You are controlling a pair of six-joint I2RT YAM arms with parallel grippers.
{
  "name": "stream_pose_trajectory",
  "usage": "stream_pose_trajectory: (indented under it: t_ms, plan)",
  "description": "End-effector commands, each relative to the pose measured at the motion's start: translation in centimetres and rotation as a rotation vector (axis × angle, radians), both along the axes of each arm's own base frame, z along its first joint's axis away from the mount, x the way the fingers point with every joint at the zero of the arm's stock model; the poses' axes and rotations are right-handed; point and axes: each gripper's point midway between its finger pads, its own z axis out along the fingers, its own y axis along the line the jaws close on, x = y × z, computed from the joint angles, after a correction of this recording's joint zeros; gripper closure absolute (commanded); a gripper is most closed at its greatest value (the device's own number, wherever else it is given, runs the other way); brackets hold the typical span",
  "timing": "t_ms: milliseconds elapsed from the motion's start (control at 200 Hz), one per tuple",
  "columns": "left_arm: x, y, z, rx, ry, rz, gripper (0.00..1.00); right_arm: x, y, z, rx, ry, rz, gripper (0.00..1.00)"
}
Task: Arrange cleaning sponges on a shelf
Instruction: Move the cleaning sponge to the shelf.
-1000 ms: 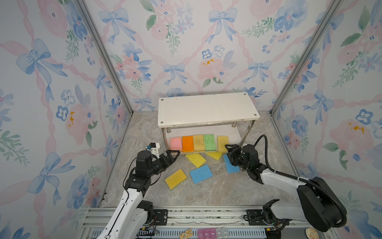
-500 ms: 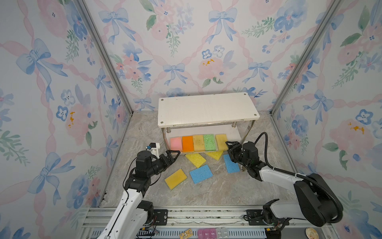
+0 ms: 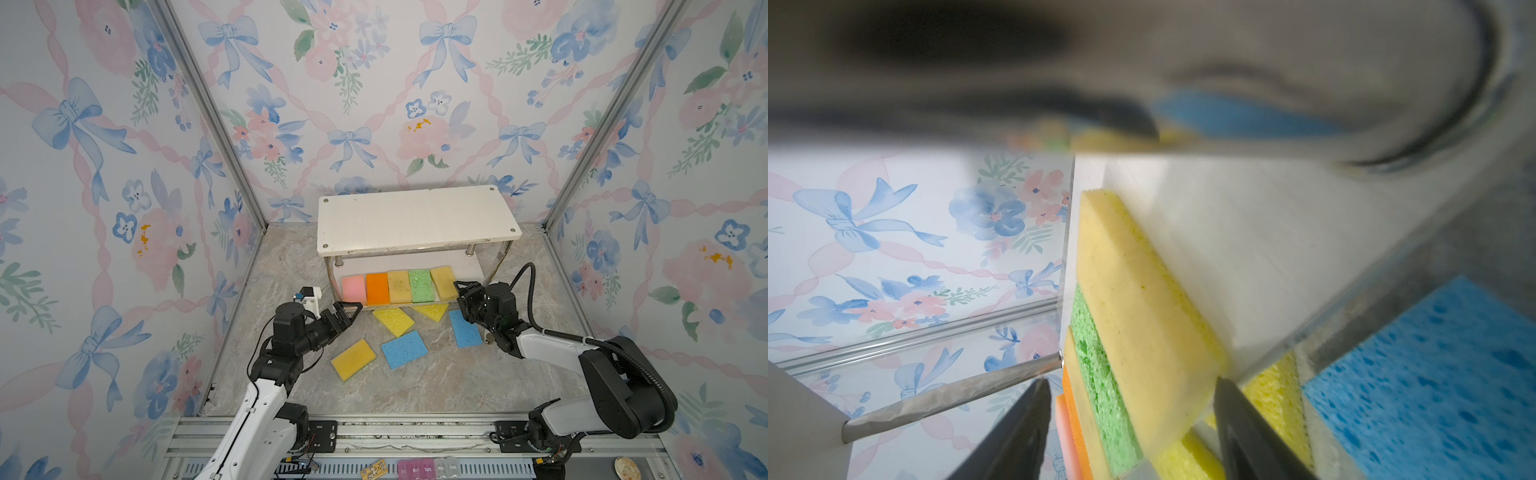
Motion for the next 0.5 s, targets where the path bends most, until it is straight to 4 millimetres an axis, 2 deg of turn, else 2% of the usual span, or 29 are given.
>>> stream_pose_trajectory:
  t_ms: [0,145,275,375,495]
  plan:
    - [0.2,0.1,0.4,0.015,-0.024,-0.005,0.02,-0.2,1.0,2.4,0.03,-0.05,0.04,0.35]
    - [0.4,0.2,0.8,0.02,-0.035,0.002,0.02,-2.2,0.1,3.3,-0.022,-0.028,0.059,0.33]
    - [0.4,0.4,0.7,0.026,-0.037,0.007,0.02,-4.9,-1.6,3.6,-0.118,0.04,0.099,0.29]
    - [0.4,0.3,0.8,0.029,-0.046,0.002,0.02,-7.6,-2.6,3.3,-0.201,0.113,0.181,0.26]
    - [-0.3,0.2,0.3,0.05,-0.026,-0.024,0.02,-11.5,-2.8,3.1,-0.374,0.191,0.374,0.23]
